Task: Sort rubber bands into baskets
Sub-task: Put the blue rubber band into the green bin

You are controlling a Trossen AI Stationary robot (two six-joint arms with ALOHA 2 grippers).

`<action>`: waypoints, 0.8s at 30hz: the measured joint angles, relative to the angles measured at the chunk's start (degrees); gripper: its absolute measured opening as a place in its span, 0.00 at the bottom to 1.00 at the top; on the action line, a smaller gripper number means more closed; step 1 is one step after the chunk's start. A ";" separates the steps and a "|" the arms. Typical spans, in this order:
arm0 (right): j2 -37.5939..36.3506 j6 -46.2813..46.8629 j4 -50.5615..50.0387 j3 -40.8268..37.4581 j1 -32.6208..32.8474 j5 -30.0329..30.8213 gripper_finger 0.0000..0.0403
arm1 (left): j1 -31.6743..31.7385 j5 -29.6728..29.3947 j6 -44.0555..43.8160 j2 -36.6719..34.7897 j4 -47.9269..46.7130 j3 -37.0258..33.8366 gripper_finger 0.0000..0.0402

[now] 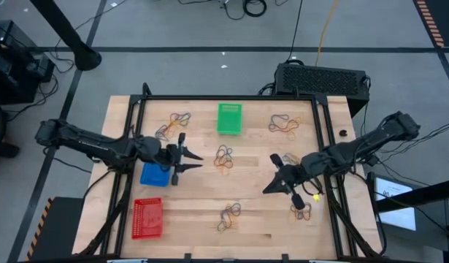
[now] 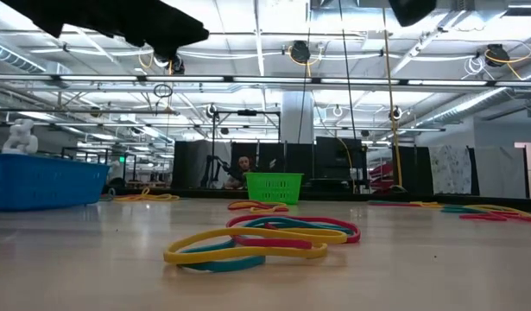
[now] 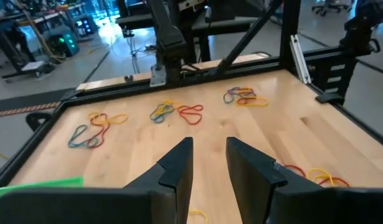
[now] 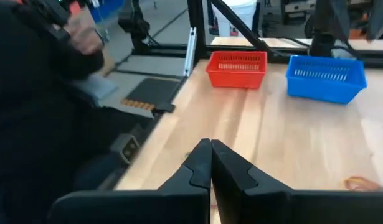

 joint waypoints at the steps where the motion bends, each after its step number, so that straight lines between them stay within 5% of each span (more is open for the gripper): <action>1: 0.77 -0.82 -0.42 0.35 -0.24 0.01 0.00 | 0.60 0.86 -0.05 0.37 0.11 0.00 0.26; 11: 10.13 3.47 -7.13 3.17 -0.58 1.26 0.00 | 2.49 4.51 4.31 0.49 -2.80 0.94 0.26; 19: 18.97 12.69 -36.13 16.05 3.09 1.01 0.00 | -1.53 1.86 4.05 0.15 -23.54 9.62 0.26; 24: 23.51 15.78 -47.18 18.05 6.99 -1.39 0.00 | -3.26 -0.54 1.17 0.17 -27.99 9.84 0.26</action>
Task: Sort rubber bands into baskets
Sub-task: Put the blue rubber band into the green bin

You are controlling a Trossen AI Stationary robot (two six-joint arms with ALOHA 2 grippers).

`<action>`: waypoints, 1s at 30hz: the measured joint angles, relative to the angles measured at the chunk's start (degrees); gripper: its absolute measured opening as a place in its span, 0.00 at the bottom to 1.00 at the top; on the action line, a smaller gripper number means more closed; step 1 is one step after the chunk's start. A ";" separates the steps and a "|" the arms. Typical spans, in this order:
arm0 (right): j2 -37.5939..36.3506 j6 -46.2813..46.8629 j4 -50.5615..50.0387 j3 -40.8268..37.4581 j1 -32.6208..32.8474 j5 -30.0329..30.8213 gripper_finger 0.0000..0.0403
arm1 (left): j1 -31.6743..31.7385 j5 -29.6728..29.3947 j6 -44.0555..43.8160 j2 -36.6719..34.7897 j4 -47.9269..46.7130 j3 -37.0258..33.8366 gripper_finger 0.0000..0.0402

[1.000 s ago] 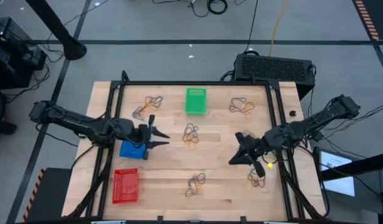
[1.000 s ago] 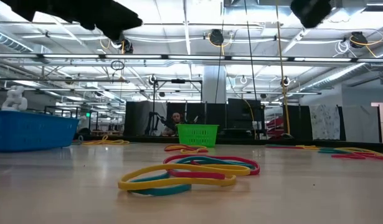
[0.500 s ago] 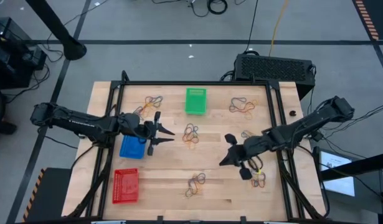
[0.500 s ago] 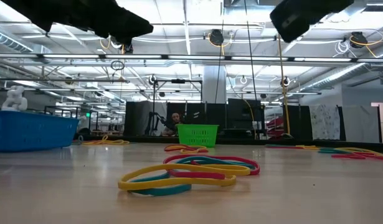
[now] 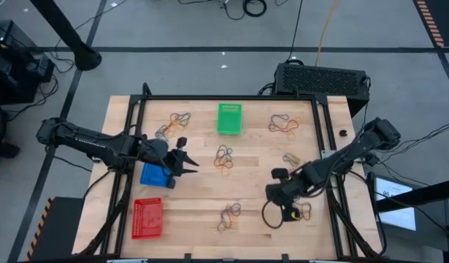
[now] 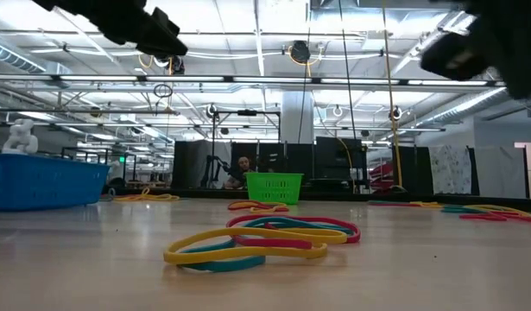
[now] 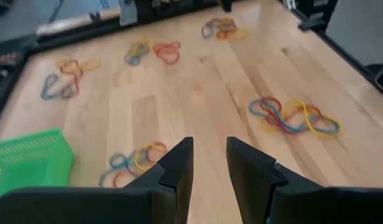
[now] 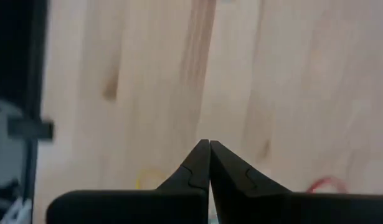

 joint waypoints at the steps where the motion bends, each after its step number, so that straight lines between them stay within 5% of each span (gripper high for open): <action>1: 0.85 0.47 -2.08 0.00 0.78 -0.56 0.01 | -0.13 0.00 0.03 0.00 -0.54 0.01 0.26; 17: 7.22 -4.73 -13.06 -0.58 3.62 -3.18 0.41 | -0.16 -0.06 0.37 0.00 -0.93 0.00 0.26; 30: 12.73 -15.43 -12.65 -4.20 3.56 -4.70 0.42 | -0.14 -0.13 1.76 0.00 -2.30 -0.23 0.26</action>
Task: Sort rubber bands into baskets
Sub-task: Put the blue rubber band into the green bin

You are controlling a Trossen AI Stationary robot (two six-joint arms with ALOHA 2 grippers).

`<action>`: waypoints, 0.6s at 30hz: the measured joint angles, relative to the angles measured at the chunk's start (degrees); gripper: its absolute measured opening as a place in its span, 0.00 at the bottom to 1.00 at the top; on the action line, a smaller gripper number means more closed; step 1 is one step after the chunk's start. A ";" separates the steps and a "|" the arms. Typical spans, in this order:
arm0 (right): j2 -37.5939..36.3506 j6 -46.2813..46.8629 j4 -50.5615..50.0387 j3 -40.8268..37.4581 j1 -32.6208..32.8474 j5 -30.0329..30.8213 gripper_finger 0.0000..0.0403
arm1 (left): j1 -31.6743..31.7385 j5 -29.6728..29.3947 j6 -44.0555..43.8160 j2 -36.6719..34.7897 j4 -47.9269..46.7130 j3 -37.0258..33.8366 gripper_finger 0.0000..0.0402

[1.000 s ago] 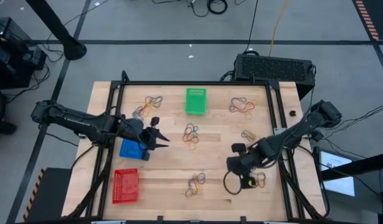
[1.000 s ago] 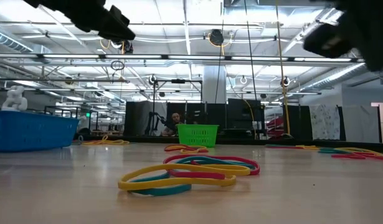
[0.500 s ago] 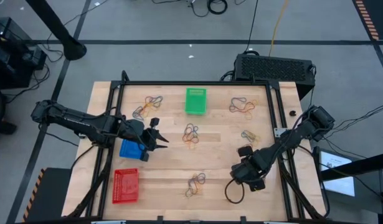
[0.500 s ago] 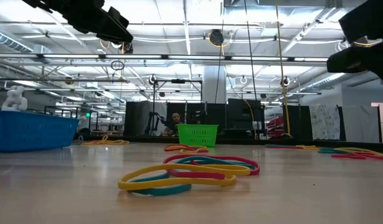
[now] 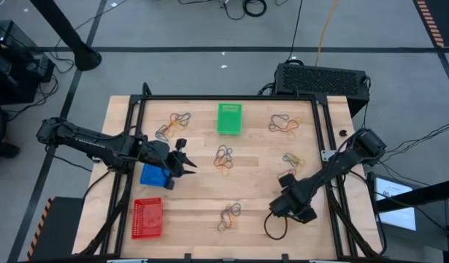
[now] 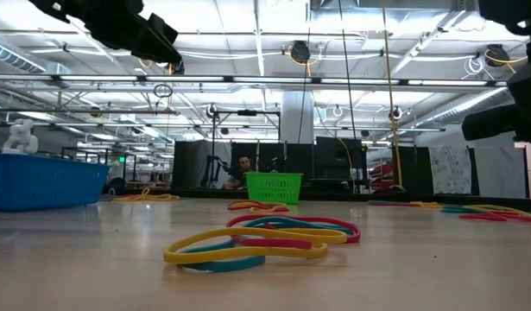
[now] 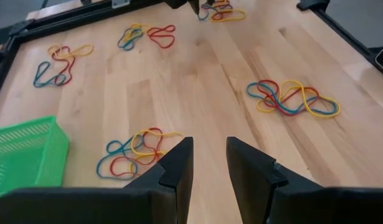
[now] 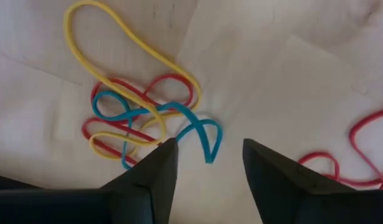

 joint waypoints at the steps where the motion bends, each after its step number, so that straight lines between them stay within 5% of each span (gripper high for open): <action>1: 0.17 -0.41 0.18 0.00 -0.05 0.02 0.41 | 0.00 -0.02 1.13 0.00 0.12 -0.35 0.26; 11: -0.80 0.86 0.78 1.57 -1.91 -0.38 0.03 | 4.40 3.37 7.27 0.02 1.55 -3.18 0.26; 18: -2.83 1.38 -0.82 5.82 -3.52 3.27 0.01 | 10.50 15.67 7.67 -0.01 1.27 -3.60 0.26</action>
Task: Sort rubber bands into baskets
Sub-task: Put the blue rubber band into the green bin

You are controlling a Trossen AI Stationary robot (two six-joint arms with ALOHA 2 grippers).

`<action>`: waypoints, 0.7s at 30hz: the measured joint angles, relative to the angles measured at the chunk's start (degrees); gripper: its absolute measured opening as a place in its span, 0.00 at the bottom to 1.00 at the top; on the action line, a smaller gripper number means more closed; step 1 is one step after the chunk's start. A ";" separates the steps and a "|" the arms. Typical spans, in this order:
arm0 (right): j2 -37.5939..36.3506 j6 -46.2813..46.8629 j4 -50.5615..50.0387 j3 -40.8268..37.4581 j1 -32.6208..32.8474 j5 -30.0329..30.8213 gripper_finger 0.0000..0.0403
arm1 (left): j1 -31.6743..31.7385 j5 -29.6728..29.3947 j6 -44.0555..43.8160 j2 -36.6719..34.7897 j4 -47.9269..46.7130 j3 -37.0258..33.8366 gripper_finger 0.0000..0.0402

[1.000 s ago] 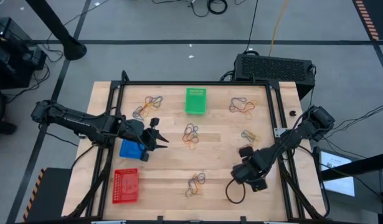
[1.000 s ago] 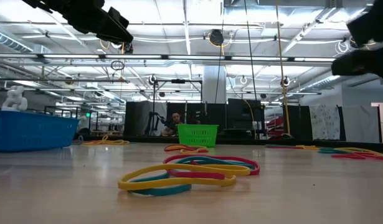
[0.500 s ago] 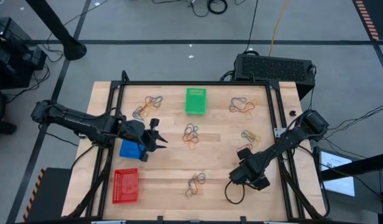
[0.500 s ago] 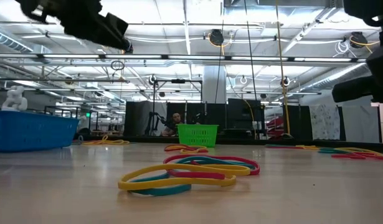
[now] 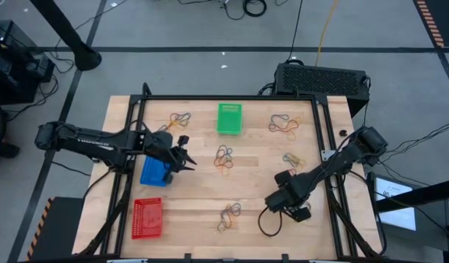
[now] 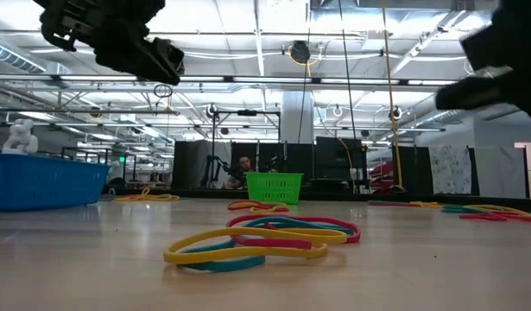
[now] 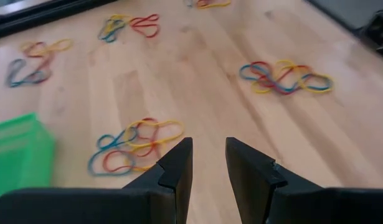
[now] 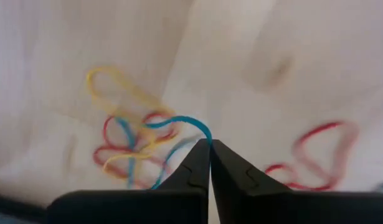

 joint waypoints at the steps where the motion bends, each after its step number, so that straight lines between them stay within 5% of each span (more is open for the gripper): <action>1: -0.40 0.01 -0.08 1.02 -0.26 1.81 0.01 | 0.84 1.68 0.37 -0.02 1.08 -0.87 0.26; 7: -3.17 -0.02 1.66 7.80 -2.59 15.55 0.00 | 6.60 3.87 -0.43 -0.02 10.75 -7.39 0.26; 15: -4.00 -7.76 8.48 12.89 -9.70 34.85 0.00 | 9.39 5.75 -3.40 -4.48 10.83 -7.47 0.26; 21: -3.97 -20.80 19.91 12.93 -20.64 36.95 0.00 | 9.47 5.77 -2.07 -10.51 14.47 -9.49 0.26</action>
